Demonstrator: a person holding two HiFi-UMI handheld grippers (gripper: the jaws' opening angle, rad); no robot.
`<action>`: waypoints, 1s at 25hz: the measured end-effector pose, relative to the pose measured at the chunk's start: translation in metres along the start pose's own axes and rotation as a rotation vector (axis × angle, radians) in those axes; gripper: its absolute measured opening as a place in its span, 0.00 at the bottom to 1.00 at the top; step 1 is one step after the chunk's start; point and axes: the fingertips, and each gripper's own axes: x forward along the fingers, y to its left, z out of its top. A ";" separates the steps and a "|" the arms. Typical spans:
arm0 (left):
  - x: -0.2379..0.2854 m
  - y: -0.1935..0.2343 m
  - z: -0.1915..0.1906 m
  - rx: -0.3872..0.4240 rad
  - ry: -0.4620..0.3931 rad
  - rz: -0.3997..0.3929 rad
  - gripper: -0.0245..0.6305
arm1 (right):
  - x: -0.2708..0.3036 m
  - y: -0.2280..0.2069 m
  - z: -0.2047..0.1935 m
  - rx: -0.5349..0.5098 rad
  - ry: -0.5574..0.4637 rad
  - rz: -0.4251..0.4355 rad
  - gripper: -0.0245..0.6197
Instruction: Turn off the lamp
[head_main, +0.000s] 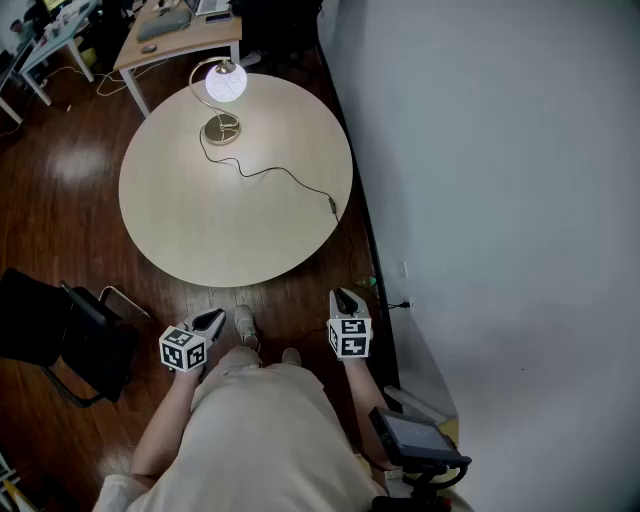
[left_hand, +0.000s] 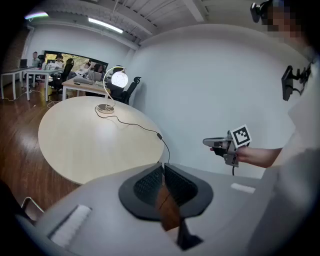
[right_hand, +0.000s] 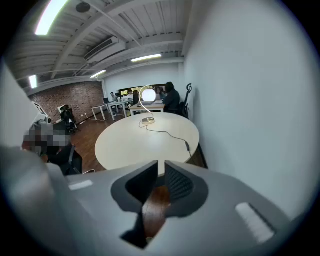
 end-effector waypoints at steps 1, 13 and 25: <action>-0.002 0.008 0.006 0.002 0.000 -0.004 0.05 | 0.005 0.004 0.006 0.001 -0.004 -0.004 0.10; 0.004 0.071 0.053 0.018 -0.007 -0.060 0.05 | 0.040 0.024 0.051 0.030 -0.016 -0.058 0.10; 0.021 0.093 0.080 0.037 -0.043 -0.117 0.04 | 0.055 0.023 0.089 -0.004 -0.035 -0.109 0.11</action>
